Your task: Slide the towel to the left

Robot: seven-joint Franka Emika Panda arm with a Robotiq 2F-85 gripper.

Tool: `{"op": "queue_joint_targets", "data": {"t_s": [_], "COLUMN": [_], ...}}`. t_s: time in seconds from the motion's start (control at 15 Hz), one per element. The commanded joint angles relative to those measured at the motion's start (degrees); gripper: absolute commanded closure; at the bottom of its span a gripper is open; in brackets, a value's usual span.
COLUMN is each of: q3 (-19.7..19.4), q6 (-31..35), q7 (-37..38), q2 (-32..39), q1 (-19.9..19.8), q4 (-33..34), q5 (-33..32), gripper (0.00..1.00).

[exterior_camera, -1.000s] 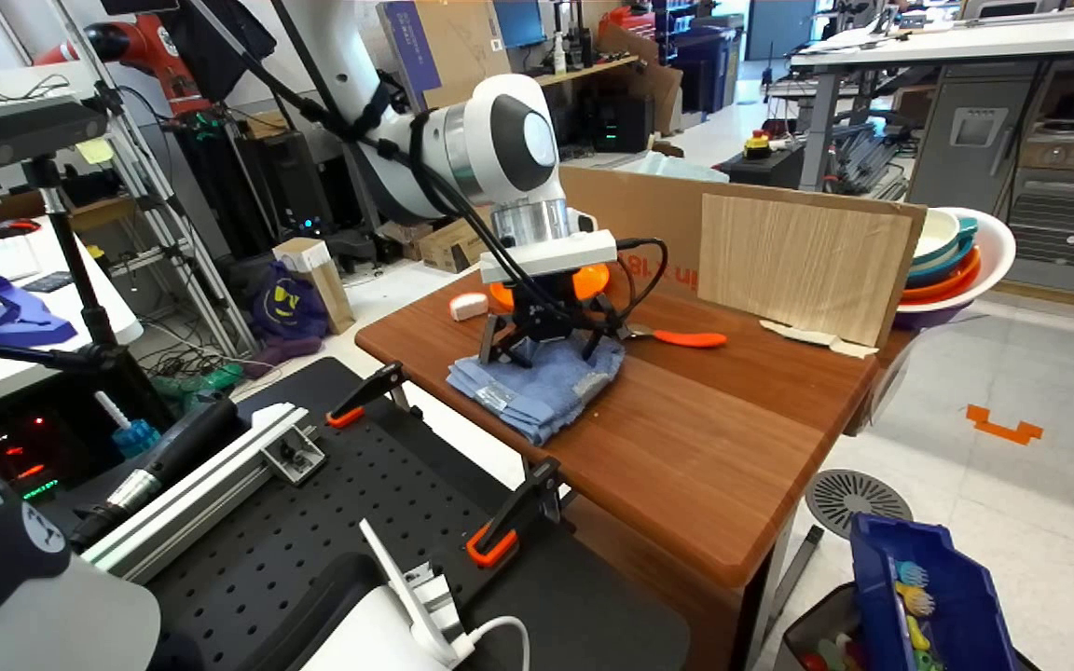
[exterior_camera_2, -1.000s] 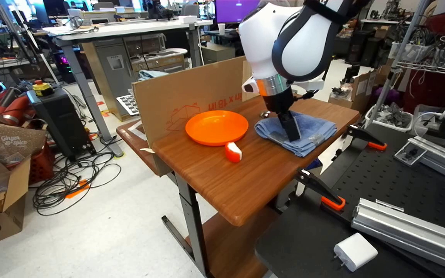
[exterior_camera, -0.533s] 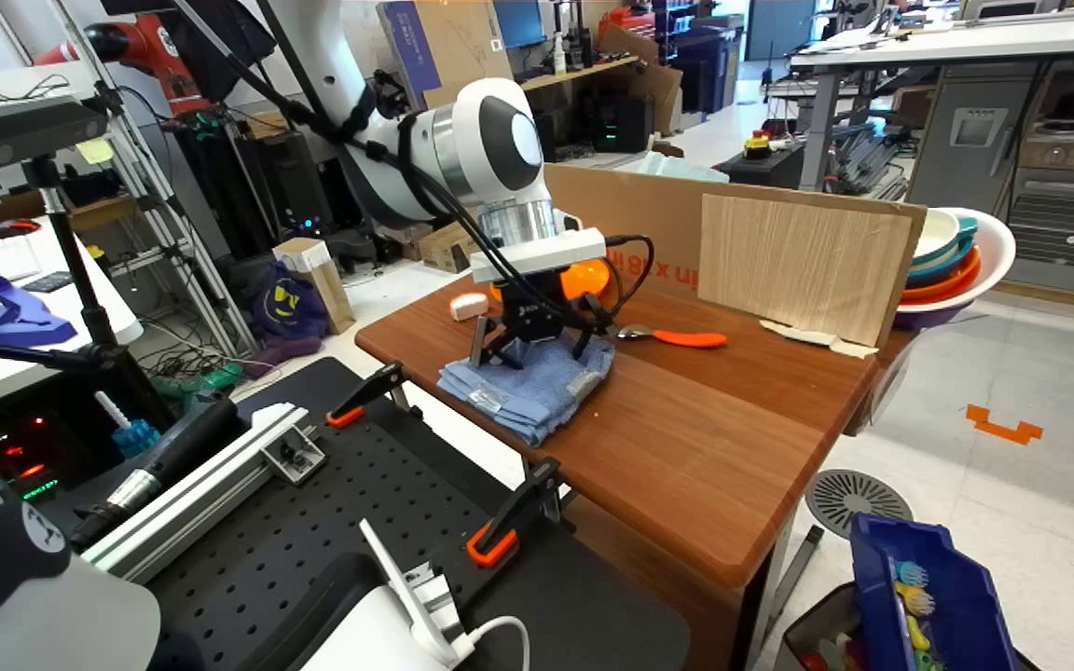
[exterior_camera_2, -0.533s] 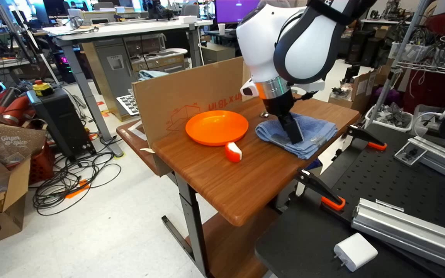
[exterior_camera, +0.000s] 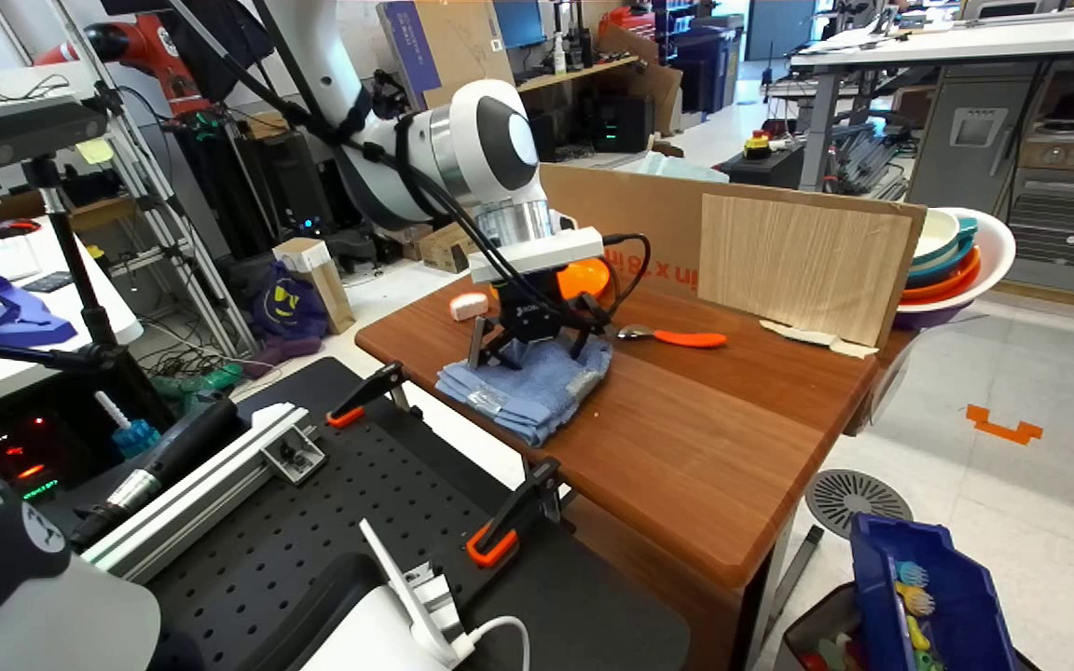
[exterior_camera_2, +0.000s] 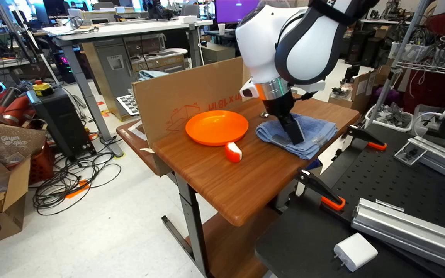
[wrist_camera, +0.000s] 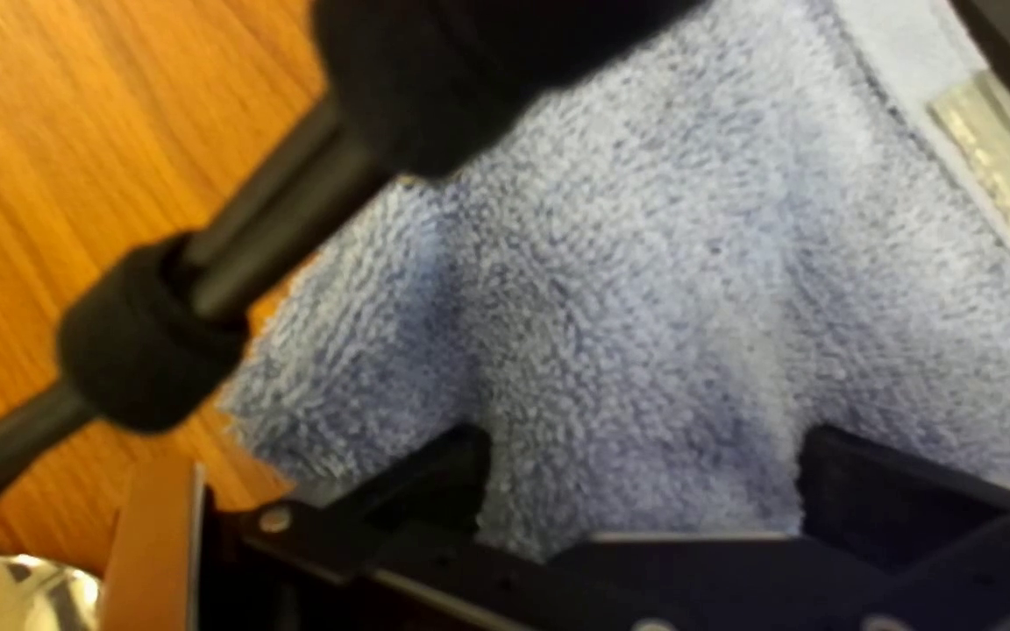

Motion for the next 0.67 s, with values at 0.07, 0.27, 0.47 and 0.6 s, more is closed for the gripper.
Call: {"op": "queue_joint_targets", "data": {"t_s": [0.07, 0.27, 0.47, 0.6], "q3": [0.64, 2.33, 4.52, 5.8], "q6": [1.59, 1.27, 1.5, 1.7], "q7": [0.88, 1.07, 1.22, 1.44], "q2": [2.44, -0.77, -3.37, -5.32], "q1": [-0.14, 0.35, 0.57, 0.75], "q4": [-0.65, -1.54, -3.39, -4.76], "q5": [-0.65, 0.94, 2.09, 3.14], "gripper": [0.0, 0.0, 0.0, 0.0]}}
